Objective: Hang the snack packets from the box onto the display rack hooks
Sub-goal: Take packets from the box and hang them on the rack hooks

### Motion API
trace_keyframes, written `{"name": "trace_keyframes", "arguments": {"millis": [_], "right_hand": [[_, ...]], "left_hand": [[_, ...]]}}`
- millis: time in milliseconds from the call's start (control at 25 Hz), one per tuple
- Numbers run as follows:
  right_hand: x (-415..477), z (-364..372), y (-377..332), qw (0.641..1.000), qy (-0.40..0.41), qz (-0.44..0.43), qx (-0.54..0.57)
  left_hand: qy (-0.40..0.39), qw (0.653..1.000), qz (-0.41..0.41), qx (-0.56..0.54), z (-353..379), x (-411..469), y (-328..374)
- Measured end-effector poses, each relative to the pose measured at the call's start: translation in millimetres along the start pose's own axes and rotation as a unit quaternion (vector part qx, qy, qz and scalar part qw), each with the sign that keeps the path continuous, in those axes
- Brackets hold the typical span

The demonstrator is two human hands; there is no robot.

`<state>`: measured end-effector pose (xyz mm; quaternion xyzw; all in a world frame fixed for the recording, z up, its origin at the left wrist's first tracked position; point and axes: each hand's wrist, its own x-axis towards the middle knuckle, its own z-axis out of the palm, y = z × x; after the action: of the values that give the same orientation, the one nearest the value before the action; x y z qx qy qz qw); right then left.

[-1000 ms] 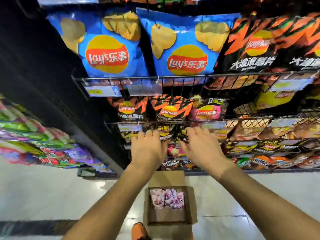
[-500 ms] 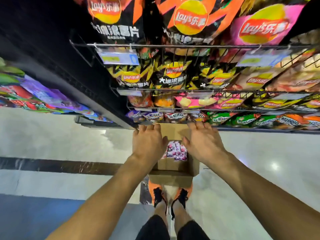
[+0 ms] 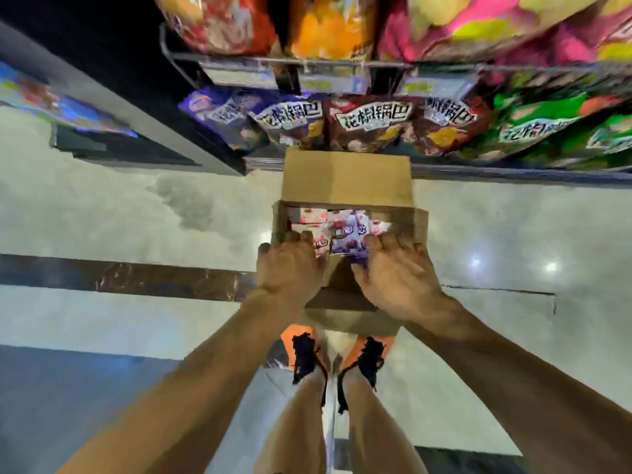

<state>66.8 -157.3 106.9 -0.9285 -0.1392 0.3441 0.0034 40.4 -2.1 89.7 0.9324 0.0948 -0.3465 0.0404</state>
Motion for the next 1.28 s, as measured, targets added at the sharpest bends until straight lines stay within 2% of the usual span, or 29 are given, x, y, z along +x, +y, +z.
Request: {"name": "trace_keyframes", "arguments": {"millis": [200, 360, 440, 520, 600, 720, 840, 1040, 1160, 1240, 1280], "right_hand": [[71, 94, 10, 0.999, -0.026, -0.004, -0.021], [117, 157, 14, 0.998, -0.055, -0.010, -0.019], [140, 182, 16, 0.998, -0.054, 0.003, 0.012], [161, 202, 20, 0.991, -0.044, 0.051, 0.120], [180, 215, 21, 0.964, -0.023, 0.103, 0.243], [209, 232, 22, 0.928, 0.035, 0.149, 0.339], [231, 245, 23, 0.908, 0.068, 0.182, 0.372], [234, 254, 27, 0.903, 0.070, 0.150, 0.396], [209, 237, 32, 0.901, 0.088, 0.143, 0.401], [187, 215, 35, 0.891, 0.103, 0.133, 0.421], [173, 199, 36, 0.886, 0.109, 0.127, 0.432]], "left_hand": [[-0.011, 1.000, -0.019, -0.015, 96, 67, 5], [-0.035, 0.989, -0.087, -0.114, 159, 113, -1], [-0.018, 0.967, -0.136, -0.213, 188, 135, -7], [0.024, 0.941, -0.158, -0.298, 209, 149, -10], [0.074, 0.923, -0.154, -0.345, 221, 156, -7], [0.134, 0.872, -0.168, -0.440, 237, 171, -3], [0.169, 0.836, -0.172, -0.493, 250, 185, -5], [0.172, 0.813, -0.124, -0.542, 254, 180, -5], [0.167, 0.750, -0.099, -0.632, 228, 160, 1], [0.150, 0.727, -0.094, -0.663, 200, 142, 7], [0.154, 0.728, -0.094, -0.661, 184, 132, 9]]}}
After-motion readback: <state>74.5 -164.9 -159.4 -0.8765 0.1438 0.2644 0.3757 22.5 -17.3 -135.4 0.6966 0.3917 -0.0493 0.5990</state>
